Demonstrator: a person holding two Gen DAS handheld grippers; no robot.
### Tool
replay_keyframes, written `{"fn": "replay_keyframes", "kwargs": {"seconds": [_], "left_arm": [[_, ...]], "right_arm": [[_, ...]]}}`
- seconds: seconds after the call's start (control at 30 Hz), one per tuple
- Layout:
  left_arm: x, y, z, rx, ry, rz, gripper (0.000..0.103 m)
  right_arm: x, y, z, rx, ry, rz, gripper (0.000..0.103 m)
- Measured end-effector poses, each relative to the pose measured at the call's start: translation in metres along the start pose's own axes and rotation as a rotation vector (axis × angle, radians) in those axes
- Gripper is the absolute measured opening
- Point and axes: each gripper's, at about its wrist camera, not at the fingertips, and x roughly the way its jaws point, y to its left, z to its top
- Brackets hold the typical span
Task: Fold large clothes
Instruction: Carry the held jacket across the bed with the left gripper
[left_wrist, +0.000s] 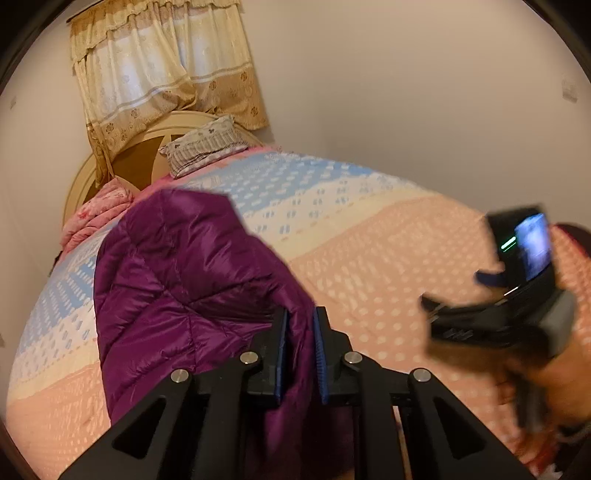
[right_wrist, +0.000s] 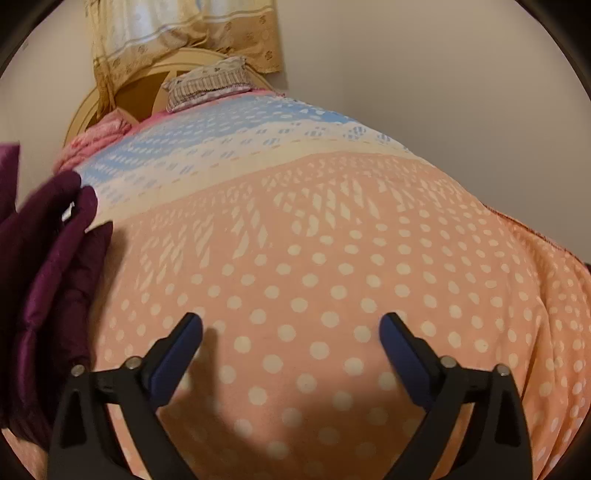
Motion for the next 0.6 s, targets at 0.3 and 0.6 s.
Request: {"fn": "replay_keyframes", "kwargs": {"seconds": [0.3,0.6], "left_arm": [[-0.060,0.042,0.012,-0.126,-0.065,-0.016,0.068],[-0.037,0.170,-0.014,-0.349,0.000,0.292,0.081]], "right_arm": [[0.005,0.003,-0.002,-0.056,0.028,-0.043,0.102],[-0.048,0.037,0.042,-0.009,-0.052,0.084,0.089]]}}
